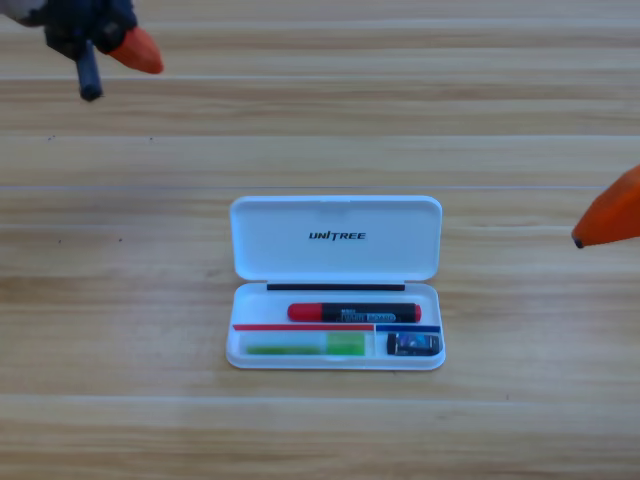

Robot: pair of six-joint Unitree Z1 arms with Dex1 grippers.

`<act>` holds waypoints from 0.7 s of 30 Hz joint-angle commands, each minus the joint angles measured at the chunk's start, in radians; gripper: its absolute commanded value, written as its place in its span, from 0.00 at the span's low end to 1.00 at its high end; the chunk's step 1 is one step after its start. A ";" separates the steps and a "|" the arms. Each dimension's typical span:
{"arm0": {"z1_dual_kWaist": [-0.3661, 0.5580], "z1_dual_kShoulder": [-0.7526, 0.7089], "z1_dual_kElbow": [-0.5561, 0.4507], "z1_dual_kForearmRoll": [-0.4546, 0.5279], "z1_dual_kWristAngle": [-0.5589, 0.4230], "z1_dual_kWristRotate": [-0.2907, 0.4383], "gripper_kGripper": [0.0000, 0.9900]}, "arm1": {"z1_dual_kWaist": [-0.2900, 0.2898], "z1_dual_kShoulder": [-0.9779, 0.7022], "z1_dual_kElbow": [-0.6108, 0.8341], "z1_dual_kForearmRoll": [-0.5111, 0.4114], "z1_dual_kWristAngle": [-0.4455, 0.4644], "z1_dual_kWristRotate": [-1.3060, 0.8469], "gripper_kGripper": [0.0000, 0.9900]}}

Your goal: Clean up eraser and pencils

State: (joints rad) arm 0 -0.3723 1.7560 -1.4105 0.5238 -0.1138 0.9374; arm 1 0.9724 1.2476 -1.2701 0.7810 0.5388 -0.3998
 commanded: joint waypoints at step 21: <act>-0.152 0.278 -0.047 0.024 -0.058 -0.028 0.00 | 0.009 0.044 0.034 -0.017 0.032 0.007 0.98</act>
State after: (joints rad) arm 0 -0.4947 1.9724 -1.4589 0.5419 -0.1561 0.9239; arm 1 0.9724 1.2477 -1.2585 0.7793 0.5625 -0.3982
